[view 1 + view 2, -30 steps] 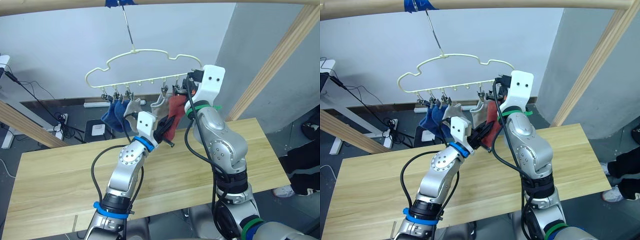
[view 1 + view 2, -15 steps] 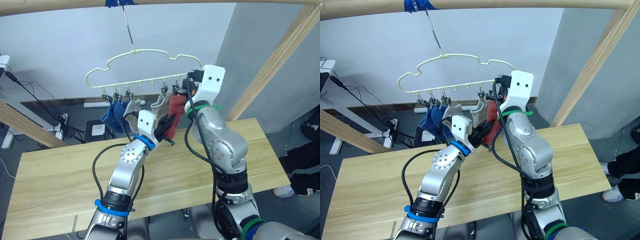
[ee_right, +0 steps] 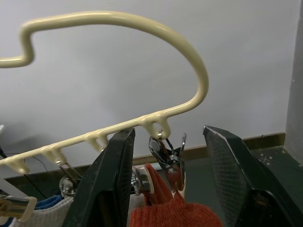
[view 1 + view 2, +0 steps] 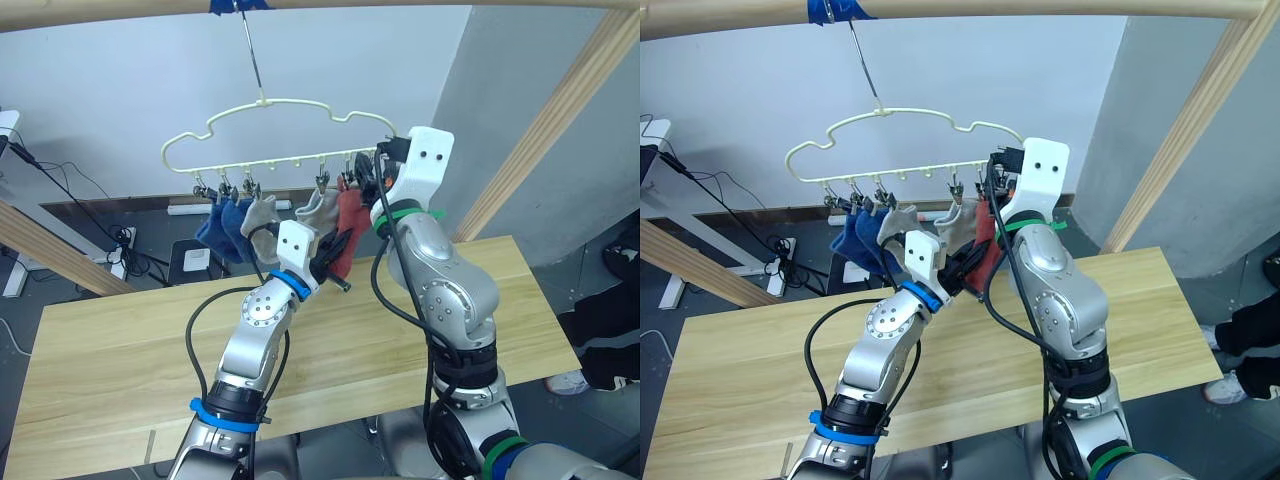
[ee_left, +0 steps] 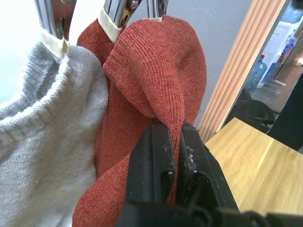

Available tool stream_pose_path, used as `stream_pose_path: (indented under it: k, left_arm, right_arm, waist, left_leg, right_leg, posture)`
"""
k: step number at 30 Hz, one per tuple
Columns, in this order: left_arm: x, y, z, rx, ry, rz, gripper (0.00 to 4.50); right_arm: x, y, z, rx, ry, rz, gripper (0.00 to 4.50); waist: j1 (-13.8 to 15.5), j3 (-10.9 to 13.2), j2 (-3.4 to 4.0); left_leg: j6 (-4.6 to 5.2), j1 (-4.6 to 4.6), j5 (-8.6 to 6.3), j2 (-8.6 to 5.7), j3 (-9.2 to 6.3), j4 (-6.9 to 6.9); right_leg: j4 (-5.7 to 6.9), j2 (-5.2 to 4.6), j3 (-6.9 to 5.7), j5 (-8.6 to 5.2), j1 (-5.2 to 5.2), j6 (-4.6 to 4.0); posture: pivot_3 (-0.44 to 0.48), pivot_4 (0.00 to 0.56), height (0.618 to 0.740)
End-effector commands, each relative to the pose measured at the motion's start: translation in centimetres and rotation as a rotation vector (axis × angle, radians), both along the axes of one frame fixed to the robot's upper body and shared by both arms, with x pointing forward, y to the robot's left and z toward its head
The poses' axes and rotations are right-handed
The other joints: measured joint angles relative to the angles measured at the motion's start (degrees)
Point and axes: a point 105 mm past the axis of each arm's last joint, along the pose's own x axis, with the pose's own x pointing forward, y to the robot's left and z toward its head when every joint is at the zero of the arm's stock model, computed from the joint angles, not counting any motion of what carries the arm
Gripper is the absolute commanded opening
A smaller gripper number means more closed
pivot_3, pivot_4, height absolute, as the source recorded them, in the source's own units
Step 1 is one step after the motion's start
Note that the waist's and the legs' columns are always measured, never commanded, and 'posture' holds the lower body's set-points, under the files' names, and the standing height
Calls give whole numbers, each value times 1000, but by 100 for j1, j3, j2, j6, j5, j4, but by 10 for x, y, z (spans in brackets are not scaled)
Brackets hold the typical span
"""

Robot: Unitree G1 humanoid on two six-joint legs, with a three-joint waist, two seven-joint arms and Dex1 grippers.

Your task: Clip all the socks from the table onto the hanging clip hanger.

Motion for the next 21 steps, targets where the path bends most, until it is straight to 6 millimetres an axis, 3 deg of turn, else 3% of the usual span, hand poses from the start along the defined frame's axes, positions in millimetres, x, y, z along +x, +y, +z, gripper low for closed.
stream_pose_path:
  k: [1, 3, 10, 15, 21]
  left_arm:
    - [-3, -7, 11, 2, -59, -29, 0]
    - [-4, -6, 11, 0, -62, -38, 0]
    - [-10, -3, 4, 32, -33, -88, 1980]
    - [-20, 11, -5, 87, -7, -126, 3520]
    - [-36, 34, -10, 185, -8, -163, 3520]
  right_arm:
    - [-17, 8, 26, 82, -80, 61, 2359]
    - [-19, 6, 25, 76, -82, 61, 2359]
    - [-22, 3, 24, 38, -93, 88, 2397]
    - [-26, -3, 19, -36, -110, 110, 2397]
    - [-40, -22, 5, -239, -167, 177, 2397]
  waist:
    - [-2, 0, 0]
    - [-5, 0, 0]
    - [-15, -1, 0]
    - [-29, -8, 1]
    - [-17, -45, 3]
  left_leg:
    - [0, 0, 0, 0, 0, 0]
    - [0, 1, 0, 0, 0, 0]
    - [0, 1, 0, 0, 0, 0]
    - [0, 1, 0, 2, 0, -2]
    - [0, 2, 0, 1, 0, -2]
  right_leg:
    - [0, 0, 0, 0, 0, 0]
    - [1, 0, 0, 0, 0, 1]
    - [1, 0, 0, -1, 0, 1]
    - [1, 1, 0, 0, -1, 0]
    - [-3, 1, 1, -4, 0, 7]
  posture:
    - [-201, 221, 740]
    - [-210, 223, 740]
    - [-210, 215, 740]
    - [-202, 208, 740]
    - [-186, 198, 740]
